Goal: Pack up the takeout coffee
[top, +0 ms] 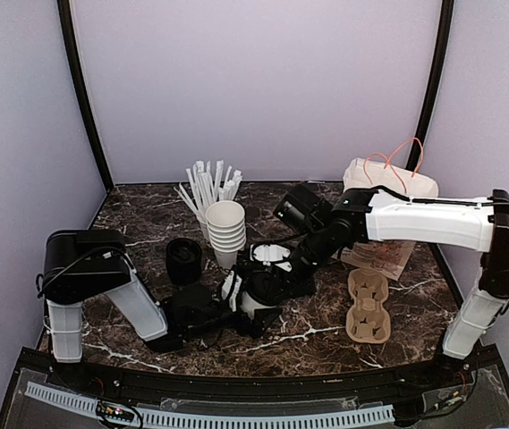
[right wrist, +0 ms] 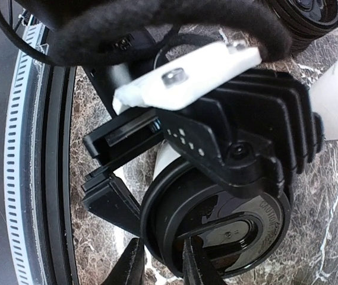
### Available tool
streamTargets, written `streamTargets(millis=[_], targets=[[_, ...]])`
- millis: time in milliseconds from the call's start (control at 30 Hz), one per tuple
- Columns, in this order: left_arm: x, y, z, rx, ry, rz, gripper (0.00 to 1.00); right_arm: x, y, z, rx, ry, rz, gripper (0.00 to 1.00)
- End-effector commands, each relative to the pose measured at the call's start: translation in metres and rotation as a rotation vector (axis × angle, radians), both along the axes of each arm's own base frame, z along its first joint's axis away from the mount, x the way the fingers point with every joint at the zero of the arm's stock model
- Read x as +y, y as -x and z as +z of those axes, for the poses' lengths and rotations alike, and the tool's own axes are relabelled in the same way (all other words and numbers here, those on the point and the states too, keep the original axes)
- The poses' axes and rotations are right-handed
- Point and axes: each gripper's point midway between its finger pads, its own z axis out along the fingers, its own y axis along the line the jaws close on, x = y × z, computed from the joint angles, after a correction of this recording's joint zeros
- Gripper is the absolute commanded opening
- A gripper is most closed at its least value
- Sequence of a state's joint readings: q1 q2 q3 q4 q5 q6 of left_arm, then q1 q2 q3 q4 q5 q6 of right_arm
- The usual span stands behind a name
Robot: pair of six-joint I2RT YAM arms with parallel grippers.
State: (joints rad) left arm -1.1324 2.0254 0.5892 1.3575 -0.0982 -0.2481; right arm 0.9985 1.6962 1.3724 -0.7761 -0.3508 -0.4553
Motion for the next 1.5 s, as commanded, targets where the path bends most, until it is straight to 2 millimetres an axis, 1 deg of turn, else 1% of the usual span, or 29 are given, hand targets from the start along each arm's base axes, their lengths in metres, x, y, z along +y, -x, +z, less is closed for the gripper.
streamTargets(millis=[0,167,333,367,400,433,467,500,533,567,600,633,700,867,933,967,1000,1033,1067,1100,1133,1167,1267,1300,1333,1367,1400,1433,1467], targets=[[0.014,0.007,0.027,-0.028,0.005,-0.001,0.98,0.013,0.0,-0.001,-0.012,0.003,0.021,0.25],[0.024,0.017,0.028,-0.025,-0.023,-0.032,0.98,0.027,-0.002,0.005,-0.016,-0.009,0.035,0.24],[0.012,0.018,0.026,-0.034,-0.039,-0.067,0.95,0.034,-0.001,0.011,-0.025,-0.011,0.04,0.23],[0.011,0.017,0.022,-0.034,-0.039,-0.071,0.94,0.033,0.0,0.011,-0.024,-0.007,0.038,0.23],[0.007,0.017,0.03,-0.052,-0.004,-0.078,0.94,0.031,0.001,0.011,-0.027,-0.001,0.037,0.23],[0.002,0.016,0.028,-0.056,0.004,-0.084,0.94,0.028,0.002,0.01,-0.033,0.006,0.038,0.23],[-0.003,0.016,0.033,-0.071,0.028,-0.098,0.94,0.023,0.002,0.01,-0.04,0.014,0.034,0.23],[-0.011,0.014,0.03,-0.074,0.034,-0.103,0.94,0.019,0.002,0.009,-0.05,0.024,0.033,0.23],[-0.015,0.012,0.033,-0.083,0.059,-0.106,0.93,0.015,0.002,0.009,-0.06,0.031,0.028,0.23],[-0.022,0.009,0.03,-0.081,0.071,-0.105,0.93,0.01,0.002,0.007,-0.068,0.044,0.023,0.23],[-0.025,0.008,0.036,-0.096,0.108,-0.104,0.92,0.005,0.002,0.006,-0.08,0.054,0.02,0.23],[-0.029,0.006,0.031,-0.088,0.12,-0.103,0.92,0.0,0.003,0.003,-0.087,0.067,0.019,0.23],[-0.029,0.003,0.037,-0.098,0.174,-0.086,0.92,-0.007,0.005,0.0,-0.095,0.084,0.026,0.23],[-0.018,0.003,0.031,-0.102,0.163,-0.058,0.94,-0.012,0.003,-0.008,-0.119,0.1,0.025,0.24],[-0.014,0.006,0.031,-0.101,0.146,-0.061,0.96,-0.008,0.001,-0.008,-0.119,0.095,0.026,0.25],[-0.012,0.005,0.026,-0.091,0.119,-0.055,0.97,-0.006,0.0,-0.007,-0.119,0.088,0.026,0.25],[-0.01,0.005,0.029,-0.09,0.112,-0.048,0.97,-0.003,-0.001,-0.007,-0.118,0.083,0.028,0.25],[-0.007,0.003,0.022,-0.077,0.078,-0.032,0.97,-0.001,-0.002,-0.006,-0.119,0.078,0.027,0.25],[-0.004,0.003,0.026,-0.081,0.073,-0.026,0.97,0.002,-0.003,-0.005,-0.121,0.072,0.027,0.26],[-0.001,0.002,0.022,-0.074,0.05,-0.016,0.97,0.004,-0.004,-0.004,-0.123,0.07,0.026,0.26],[0.003,0.004,0.026,-0.077,0.047,-0.014,0.97,0.006,-0.006,-0.005,-0.123,0.068,0.027,0.26],[0.006,0.004,0.023,-0.072,0.029,-0.013,0.97,0.008,-0.006,-0.005,-0.124,0.069,0.028,0.26],[0.02,0.013,0.023,-0.065,-0.018,-0.025,0.97,0.011,-0.005,-0.006,-0.119,0.07,0.036,0.26],[0.026,0.018,0.03,-0.072,-0.018,-0.031,0.97,0.012,-0.004,-0.006,-0.119,0.069,0.04,0.26],[0.031,0.02,0.025,-0.071,-0.057,-0.037,0.97,0.013,-0.003,-0.005,-0.119,0.068,0.044,0.26],[0.035,0.025,0.037,-0.082,-0.051,-0.048,0.97,0.014,-0.001,-0.004,-0.121,0.066,0.049,0.27],[0.039,0.029,0.027,-0.07,-0.117,-0.063,0.97,0.015,0.001,-0.003,-0.123,0.064,0.054,0.27],[0.04,0.034,0.038,-0.079,-0.113,-0.083,0.97,0.015,0.002,-0.003,-0.123,0.064,0.056,0.27],[0.046,0.039,0.024,-0.055,-0.197,-0.105,0.97,0.016,0.003,-0.002,-0.126,0.064,0.058,0.27]])
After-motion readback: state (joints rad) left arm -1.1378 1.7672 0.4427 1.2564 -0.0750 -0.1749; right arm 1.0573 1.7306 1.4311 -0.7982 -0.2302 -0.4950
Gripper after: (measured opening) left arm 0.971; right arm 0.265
